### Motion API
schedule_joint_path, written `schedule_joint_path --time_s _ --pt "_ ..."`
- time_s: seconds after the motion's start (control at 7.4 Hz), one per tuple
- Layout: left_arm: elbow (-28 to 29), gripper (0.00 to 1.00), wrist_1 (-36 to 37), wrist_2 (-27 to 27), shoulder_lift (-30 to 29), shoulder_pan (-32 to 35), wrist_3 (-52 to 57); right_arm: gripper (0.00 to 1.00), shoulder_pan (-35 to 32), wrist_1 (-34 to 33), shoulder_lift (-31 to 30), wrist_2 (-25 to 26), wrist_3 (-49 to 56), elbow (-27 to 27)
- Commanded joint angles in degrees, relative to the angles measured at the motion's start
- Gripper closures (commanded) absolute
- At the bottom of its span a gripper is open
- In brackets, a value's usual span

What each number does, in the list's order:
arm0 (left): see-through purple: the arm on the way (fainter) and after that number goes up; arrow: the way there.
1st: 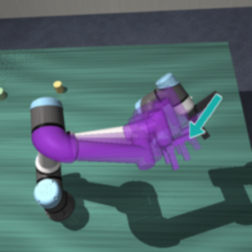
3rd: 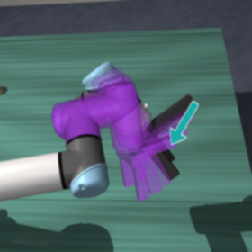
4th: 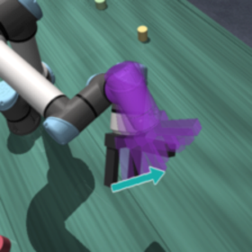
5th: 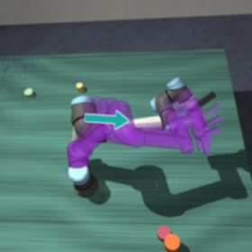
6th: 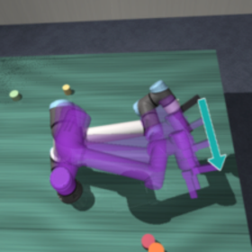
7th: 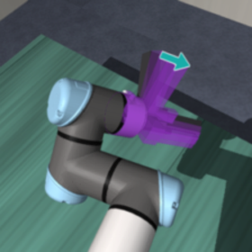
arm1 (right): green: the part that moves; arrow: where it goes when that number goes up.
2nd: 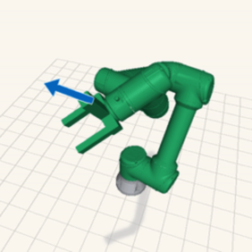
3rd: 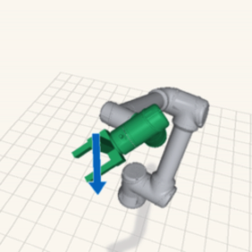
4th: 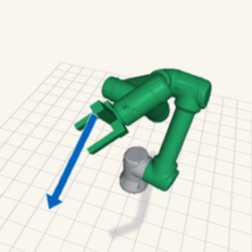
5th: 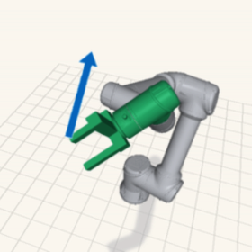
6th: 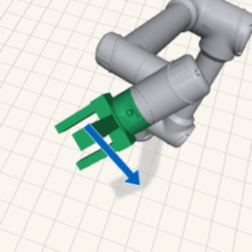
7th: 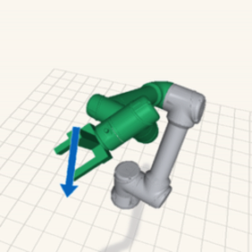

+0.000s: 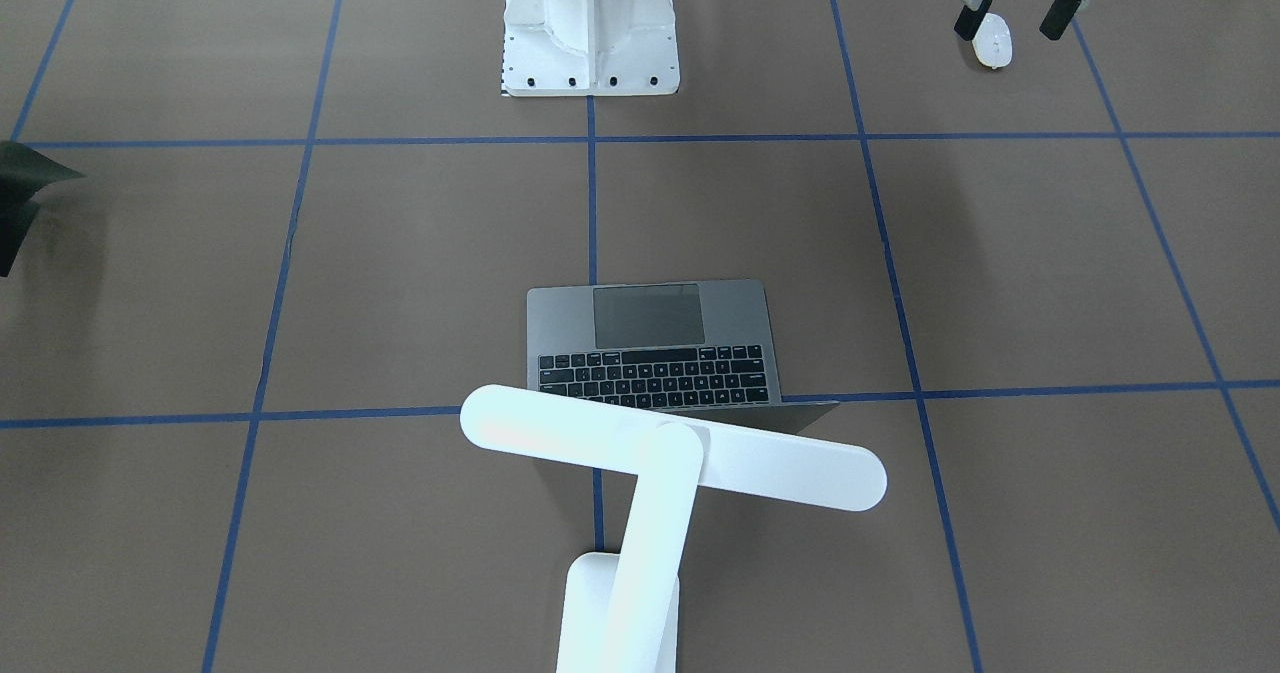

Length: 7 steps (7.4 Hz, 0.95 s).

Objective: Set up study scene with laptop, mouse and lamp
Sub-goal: 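Lower the black mouse pad with the right gripper beside the laptop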

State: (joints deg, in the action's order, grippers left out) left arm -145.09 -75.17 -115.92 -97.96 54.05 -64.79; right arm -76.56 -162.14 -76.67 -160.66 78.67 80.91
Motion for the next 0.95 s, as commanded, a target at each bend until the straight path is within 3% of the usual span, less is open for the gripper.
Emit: schedule_joint_path --time_s 0.0,0.54,0.81 --pt "0.1 0.00 0.0 0.0 0.1 0.0 -0.2 1.00 6.3 -0.7 5.5 -9.4 -7.3 0.1" --pt "0.4 0.00 0.1 -0.1 0.3 0.0 -0.4 1.00 18.9 -0.7 11.4 -27.9 -16.2 -0.5" --pt "0.7 0.00 0.2 -0.1 0.3 0.0 -0.4 1.00 21.4 -0.6 17.0 -33.3 -17.7 -5.2"
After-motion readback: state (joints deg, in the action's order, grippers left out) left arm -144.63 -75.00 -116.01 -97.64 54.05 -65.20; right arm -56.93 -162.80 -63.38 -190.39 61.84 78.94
